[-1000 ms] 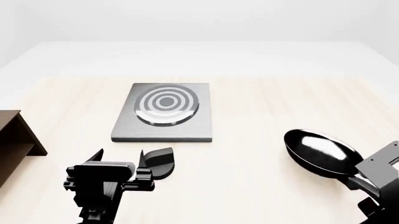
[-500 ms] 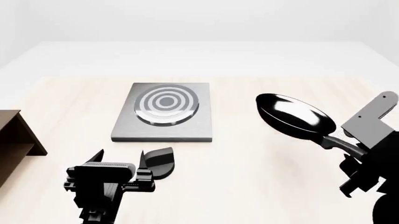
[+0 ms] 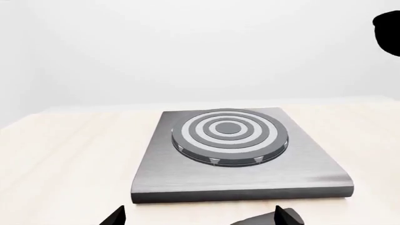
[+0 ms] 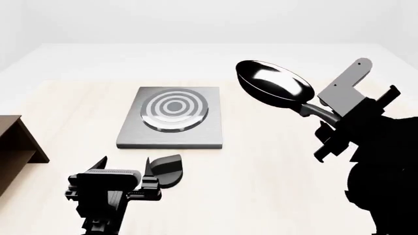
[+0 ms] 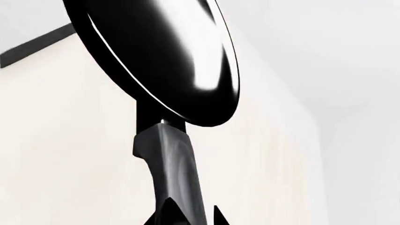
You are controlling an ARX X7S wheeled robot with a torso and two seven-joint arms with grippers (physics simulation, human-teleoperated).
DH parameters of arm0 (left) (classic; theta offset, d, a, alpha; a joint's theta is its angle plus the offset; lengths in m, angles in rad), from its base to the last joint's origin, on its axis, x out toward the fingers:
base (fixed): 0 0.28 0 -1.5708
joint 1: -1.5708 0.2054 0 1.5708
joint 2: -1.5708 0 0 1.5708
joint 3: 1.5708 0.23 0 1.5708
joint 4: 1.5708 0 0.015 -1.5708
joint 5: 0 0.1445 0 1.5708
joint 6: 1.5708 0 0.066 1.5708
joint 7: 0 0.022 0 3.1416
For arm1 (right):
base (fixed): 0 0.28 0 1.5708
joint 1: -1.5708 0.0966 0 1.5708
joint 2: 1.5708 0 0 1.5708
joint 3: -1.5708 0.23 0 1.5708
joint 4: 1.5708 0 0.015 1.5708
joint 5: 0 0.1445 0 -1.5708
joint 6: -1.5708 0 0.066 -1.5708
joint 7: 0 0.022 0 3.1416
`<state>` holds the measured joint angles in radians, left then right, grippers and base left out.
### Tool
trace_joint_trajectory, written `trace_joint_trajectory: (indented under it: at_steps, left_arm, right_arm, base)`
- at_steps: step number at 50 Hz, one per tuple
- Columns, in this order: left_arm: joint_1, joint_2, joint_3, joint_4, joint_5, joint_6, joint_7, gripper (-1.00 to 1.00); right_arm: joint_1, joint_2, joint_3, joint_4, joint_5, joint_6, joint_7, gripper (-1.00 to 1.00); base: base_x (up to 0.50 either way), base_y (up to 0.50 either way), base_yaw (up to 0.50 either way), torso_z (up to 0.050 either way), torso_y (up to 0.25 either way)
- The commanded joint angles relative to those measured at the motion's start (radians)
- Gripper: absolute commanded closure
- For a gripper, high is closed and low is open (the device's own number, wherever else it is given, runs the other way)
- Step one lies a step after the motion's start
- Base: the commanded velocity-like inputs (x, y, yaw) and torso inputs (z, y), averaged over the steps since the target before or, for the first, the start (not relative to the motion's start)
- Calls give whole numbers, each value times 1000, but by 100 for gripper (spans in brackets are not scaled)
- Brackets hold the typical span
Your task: Turn on the stove and put the frying pan on it.
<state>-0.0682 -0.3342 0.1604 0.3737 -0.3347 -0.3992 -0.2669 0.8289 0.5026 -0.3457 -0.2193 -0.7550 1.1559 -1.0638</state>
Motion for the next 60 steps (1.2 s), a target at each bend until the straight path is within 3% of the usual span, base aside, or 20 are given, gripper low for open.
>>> trace_joint_trajectory:
  at_steps: [1, 29, 50, 60]
  left_arm:
    - [0, -6, 1, 10, -2, -8, -8, -100]
    - [-1, -8, 6, -10, -5, 8, -11, -100]
    - [31, 0, -4, -39, -41, 106, 37, -100]
    - [33, -1, -20, -38, -77, 112, 48, -100]
  right_arm:
    - [66, -100, 7, 93, 3, -115, 126, 100]
    - [205, -269, -76, 318, 58, -255, 253, 100]
    - [317, -447, -87, 616, 132, -371, 460, 100]
    - [298, -490, -130, 635, 162, -386, 517, 100]
  base:
    - [0, 0, 0, 0, 0]
    - [0, 0, 0, 0, 2]
    - [0, 0, 0, 0, 2]
    - [0, 0, 0, 2, 2]
